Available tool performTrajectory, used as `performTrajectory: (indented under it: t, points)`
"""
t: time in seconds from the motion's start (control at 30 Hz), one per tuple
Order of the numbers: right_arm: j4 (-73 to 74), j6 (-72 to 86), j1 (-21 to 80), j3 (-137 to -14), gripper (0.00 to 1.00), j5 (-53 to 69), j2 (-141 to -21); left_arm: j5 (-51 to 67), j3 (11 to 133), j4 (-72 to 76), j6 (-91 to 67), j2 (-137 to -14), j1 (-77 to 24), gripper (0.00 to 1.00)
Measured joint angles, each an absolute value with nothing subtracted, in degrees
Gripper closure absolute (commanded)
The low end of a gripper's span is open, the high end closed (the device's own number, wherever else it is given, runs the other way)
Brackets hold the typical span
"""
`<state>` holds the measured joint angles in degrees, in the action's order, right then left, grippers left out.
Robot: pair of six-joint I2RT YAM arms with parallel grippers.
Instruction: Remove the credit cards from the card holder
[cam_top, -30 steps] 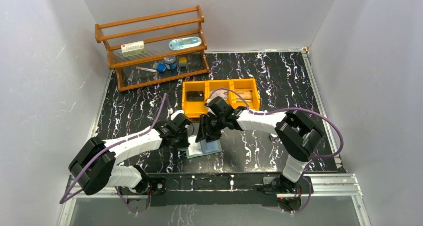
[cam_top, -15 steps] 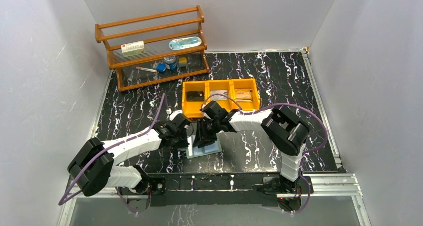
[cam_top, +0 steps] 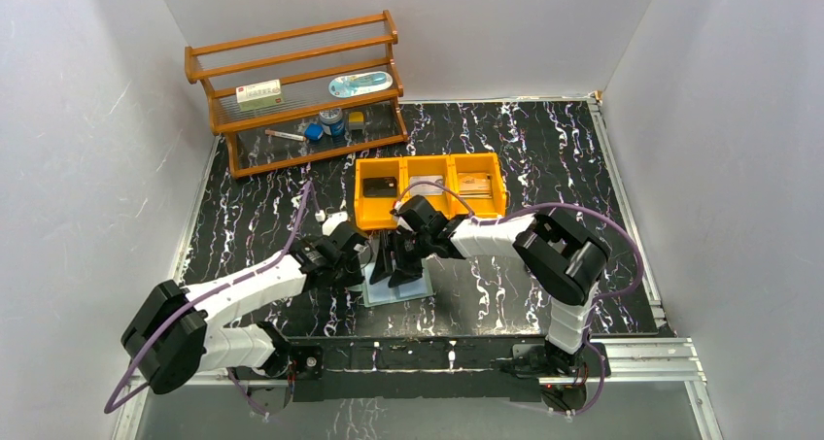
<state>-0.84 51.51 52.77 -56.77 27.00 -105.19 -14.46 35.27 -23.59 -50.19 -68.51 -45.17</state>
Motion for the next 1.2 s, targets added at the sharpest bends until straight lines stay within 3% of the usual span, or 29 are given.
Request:
performTrajectory:
  t: [0.07,0.13,0.3,0.73,1.2]
  points:
    - [-1.0,51.8,52.8,-56.8,0.50,26.9,-105.2,-14.8,35.3,-24.1,-50.6,-68.2,-45.2,0.75]
    - [-0.9,52.3,52.8,-56.8,0.55,26.5,-105.2,-15.3,35.3,-24.5,-51.0,-67.2,-45.2,0.72]
    - [-0.8,52.6,52.8,-56.0,0.47,25.9,-104.7,-15.2,35.3,-23.1,-50.7,-62.7,-45.2,0.63]
    - [9.0,50.8,48.1,-54.5,0.41,13.4,-87.0,-11.2,37.3,-20.3,-46.5,-72.1,-45.2,0.62]
    - [11.9,50.6,46.7,-50.9,0.43,14.6,-92.4,-9.6,37.0,-20.1,-46.4,-72.2,-45.2,0.68]
